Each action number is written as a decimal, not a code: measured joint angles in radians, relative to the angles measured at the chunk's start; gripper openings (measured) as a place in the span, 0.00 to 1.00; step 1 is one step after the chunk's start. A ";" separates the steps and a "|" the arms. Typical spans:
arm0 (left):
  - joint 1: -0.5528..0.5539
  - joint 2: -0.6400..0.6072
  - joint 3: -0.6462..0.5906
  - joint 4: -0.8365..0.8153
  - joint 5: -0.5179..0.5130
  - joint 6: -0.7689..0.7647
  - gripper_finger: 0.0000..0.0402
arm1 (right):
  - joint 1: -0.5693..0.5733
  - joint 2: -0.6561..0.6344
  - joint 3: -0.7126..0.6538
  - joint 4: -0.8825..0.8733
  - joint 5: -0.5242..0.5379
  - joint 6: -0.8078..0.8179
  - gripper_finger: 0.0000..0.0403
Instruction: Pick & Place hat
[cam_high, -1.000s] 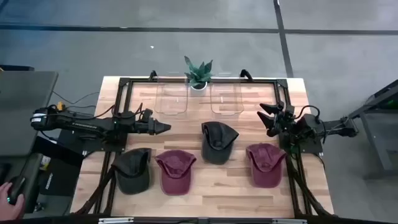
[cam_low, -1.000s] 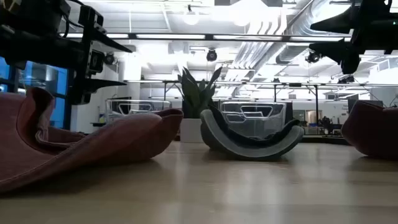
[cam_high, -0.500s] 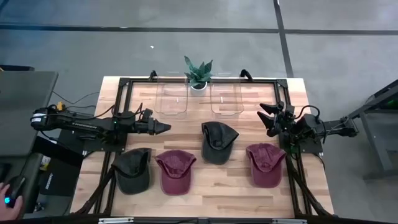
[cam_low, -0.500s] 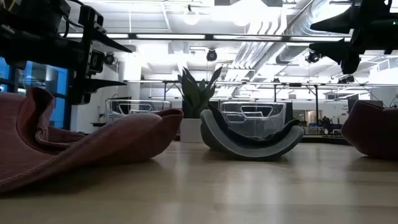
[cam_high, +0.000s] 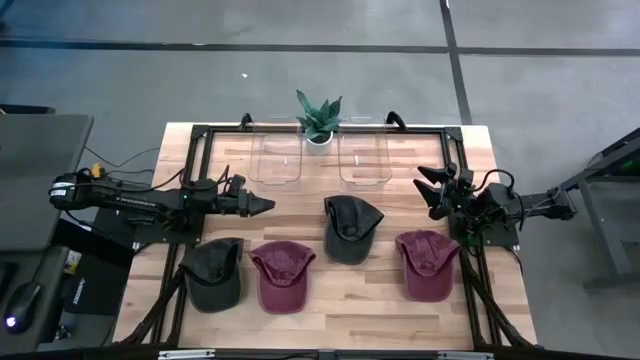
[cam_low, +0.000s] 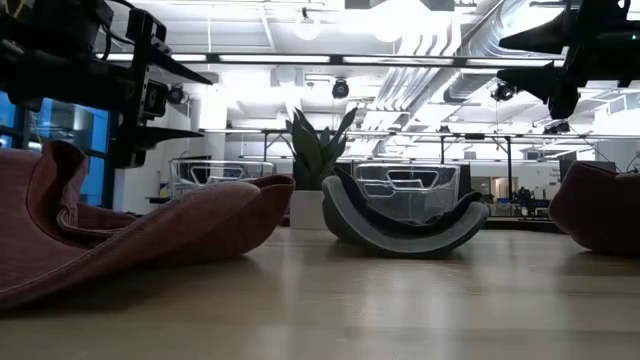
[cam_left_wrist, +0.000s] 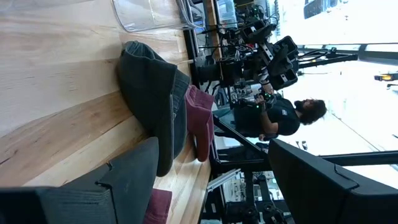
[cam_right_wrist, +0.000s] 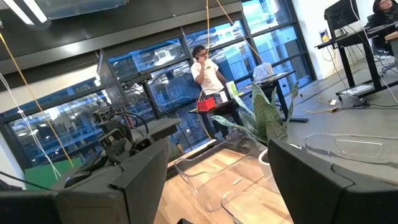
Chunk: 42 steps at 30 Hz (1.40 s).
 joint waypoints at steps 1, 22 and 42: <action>0.000 0.000 0.000 0.000 0.000 0.000 0.74 | 0.000 0.000 0.000 0.000 0.000 0.000 0.67; 0.000 0.000 0.000 -0.002 -0.054 0.000 0.74 | 0.000 0.000 0.000 0.000 0.000 0.000 0.67; 0.000 0.000 0.099 -0.057 0.303 0.261 0.74 | 0.000 0.000 0.000 0.000 0.000 0.000 0.67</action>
